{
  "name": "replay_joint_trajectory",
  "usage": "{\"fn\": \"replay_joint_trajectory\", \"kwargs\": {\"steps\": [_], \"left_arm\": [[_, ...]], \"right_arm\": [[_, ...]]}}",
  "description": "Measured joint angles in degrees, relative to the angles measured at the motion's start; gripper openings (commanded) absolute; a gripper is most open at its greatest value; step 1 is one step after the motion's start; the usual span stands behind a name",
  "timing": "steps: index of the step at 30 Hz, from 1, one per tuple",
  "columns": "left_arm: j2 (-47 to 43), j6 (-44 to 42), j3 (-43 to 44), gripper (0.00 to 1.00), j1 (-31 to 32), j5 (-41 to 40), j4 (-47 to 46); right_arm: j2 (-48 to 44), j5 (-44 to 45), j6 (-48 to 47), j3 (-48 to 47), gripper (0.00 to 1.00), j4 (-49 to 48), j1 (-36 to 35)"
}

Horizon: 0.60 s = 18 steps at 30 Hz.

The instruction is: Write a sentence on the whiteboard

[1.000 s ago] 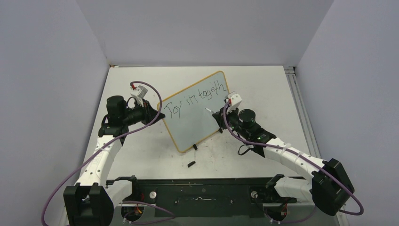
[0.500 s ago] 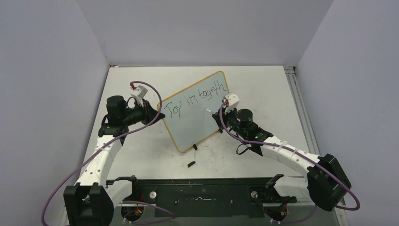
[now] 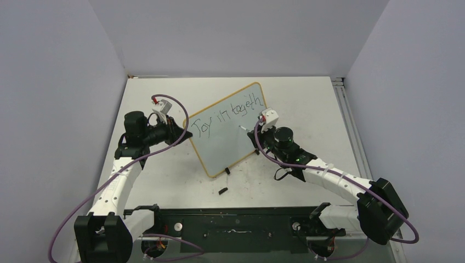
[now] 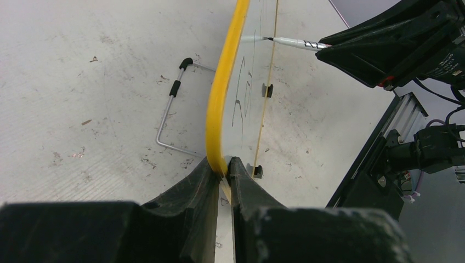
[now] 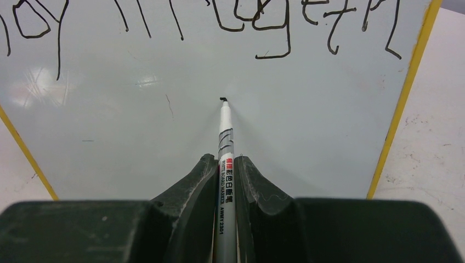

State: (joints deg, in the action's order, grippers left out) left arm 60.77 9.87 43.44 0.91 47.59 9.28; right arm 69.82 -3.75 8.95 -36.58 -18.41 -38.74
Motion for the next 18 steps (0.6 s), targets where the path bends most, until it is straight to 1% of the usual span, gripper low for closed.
{"fn": "replay_joint_trajectory", "kwargs": {"steps": [18], "left_arm": [[0.02,0.0,0.0,0.0,0.0,0.17,0.02]], "right_arm": [[0.52,2.21,-0.66,-1.46,0.05,-2.1,0.02]]}}
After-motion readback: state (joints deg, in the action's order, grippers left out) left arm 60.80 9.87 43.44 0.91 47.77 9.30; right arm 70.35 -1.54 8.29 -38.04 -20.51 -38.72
